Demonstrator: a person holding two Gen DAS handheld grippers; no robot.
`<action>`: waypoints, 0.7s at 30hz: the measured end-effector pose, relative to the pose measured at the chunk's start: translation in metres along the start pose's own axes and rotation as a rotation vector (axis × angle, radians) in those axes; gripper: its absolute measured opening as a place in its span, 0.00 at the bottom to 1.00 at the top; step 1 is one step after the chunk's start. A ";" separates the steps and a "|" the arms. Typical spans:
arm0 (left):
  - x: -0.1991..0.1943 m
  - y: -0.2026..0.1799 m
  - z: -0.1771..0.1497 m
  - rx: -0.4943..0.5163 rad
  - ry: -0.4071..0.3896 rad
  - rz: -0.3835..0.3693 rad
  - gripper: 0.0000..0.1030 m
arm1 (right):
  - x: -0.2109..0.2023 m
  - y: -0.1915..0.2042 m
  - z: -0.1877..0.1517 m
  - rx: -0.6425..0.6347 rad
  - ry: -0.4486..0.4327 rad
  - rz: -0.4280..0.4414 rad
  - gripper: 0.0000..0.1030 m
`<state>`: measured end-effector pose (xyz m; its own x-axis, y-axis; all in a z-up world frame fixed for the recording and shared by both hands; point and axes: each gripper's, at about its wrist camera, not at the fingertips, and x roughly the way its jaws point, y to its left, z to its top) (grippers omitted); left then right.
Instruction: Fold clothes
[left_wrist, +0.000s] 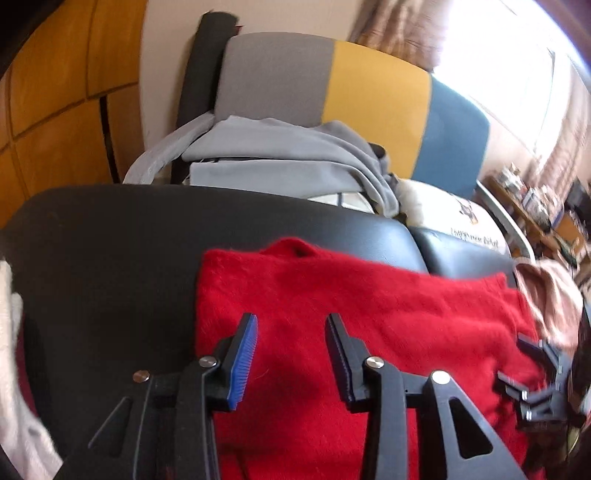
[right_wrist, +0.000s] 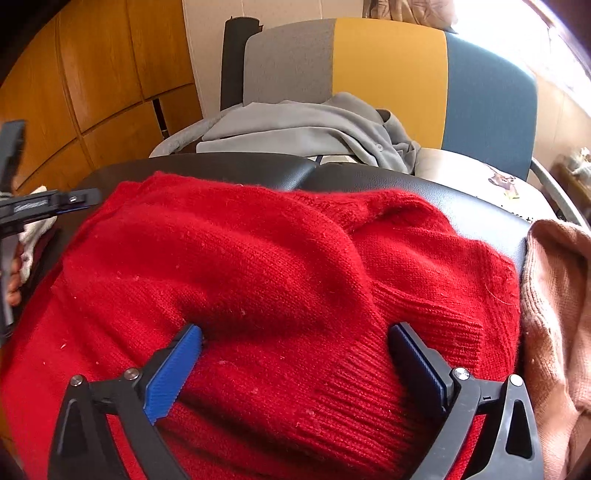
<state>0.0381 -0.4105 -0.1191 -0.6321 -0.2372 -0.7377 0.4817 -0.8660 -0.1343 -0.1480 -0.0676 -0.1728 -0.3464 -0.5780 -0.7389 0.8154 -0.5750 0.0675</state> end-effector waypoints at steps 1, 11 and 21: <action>0.004 -0.003 -0.008 0.023 0.020 0.019 0.42 | 0.000 0.001 0.000 -0.003 0.002 -0.004 1.00; 0.019 -0.010 -0.044 0.090 -0.010 0.124 0.50 | 0.002 0.001 0.002 -0.006 0.000 -0.012 1.00; -0.015 0.015 -0.048 -0.079 0.024 0.014 0.49 | 0.001 0.009 0.004 -0.030 0.011 -0.052 1.00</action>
<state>0.0835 -0.3988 -0.1415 -0.6102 -0.2378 -0.7557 0.5379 -0.8246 -0.1749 -0.1428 -0.0751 -0.1701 -0.3835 -0.5410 -0.7485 0.8099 -0.5865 0.0089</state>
